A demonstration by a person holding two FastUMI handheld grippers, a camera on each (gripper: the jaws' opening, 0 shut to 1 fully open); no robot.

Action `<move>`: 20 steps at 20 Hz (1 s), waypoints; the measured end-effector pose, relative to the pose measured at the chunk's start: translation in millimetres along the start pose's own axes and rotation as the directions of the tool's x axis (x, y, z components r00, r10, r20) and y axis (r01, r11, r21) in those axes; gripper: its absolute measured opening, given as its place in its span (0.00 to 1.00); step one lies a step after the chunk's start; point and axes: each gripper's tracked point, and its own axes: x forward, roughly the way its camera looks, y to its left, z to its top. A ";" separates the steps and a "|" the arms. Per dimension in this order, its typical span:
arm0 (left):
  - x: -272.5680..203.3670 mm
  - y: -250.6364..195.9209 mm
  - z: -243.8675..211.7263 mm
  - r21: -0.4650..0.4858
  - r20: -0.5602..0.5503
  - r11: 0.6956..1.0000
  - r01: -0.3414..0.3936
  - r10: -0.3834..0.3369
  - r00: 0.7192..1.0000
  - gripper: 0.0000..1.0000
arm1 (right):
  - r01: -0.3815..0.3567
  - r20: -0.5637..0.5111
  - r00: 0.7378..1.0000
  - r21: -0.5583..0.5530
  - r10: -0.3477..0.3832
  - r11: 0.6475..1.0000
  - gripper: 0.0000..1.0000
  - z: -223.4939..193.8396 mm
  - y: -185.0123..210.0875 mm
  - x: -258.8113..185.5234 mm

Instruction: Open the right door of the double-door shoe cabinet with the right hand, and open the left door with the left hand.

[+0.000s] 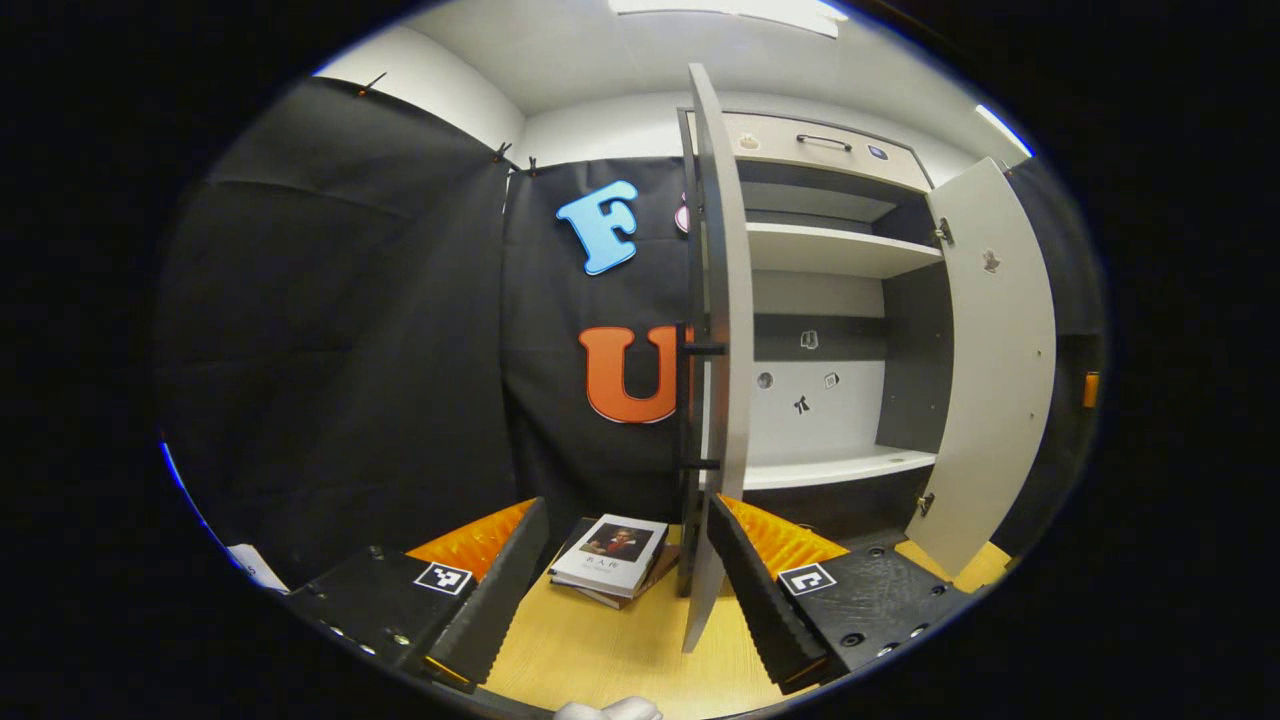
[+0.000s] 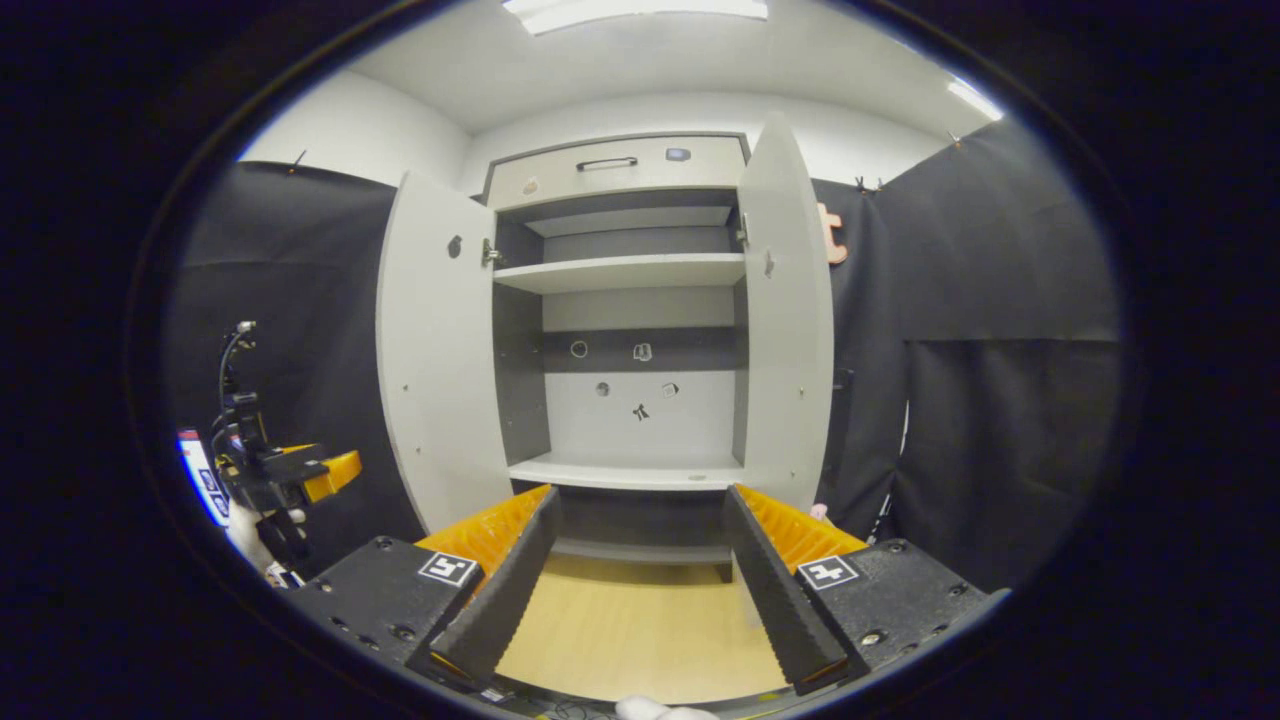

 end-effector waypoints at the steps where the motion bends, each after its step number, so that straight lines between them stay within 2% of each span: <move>1: -9.4 -7.1 3.5 0.010 0.004 1.000 0.003 -0.003 1.000 0.95 | 0.003 0.002 1.000 0.002 -0.003 1.000 1.00 1.0 -5.6 1.4; 5: -39.7 -52.8 25.7 0.022 0.018 0.999 0.046 -0.046 0.999 0.95 | 0.011 0.016 1.000 -0.009 -0.011 1.000 1.00 12.8 -25.3 0.2; 9: -63.4 -103.1 48.4 -0.034 0.022 0.993 0.109 -0.108 0.994 0.95 | 0.034 0.053 0.998 -0.024 -0.032 0.999 1.00 26.9 -48.7 -6.0; 14: -84.2 -139.1 82.4 -0.007 0.081 0.995 0.097 -0.096 0.992 0.95 | 0.077 0.083 0.994 -0.030 -0.074 0.997 1.00 39.1 -78.8 -12.4; 20: -97.5 -170.0 81.8 -0.019 0.079 0.995 0.094 -0.093 0.993 0.95 | 0.096 0.081 0.992 -0.021 -0.094 0.995 1.00 36.1 -99.8 -16.6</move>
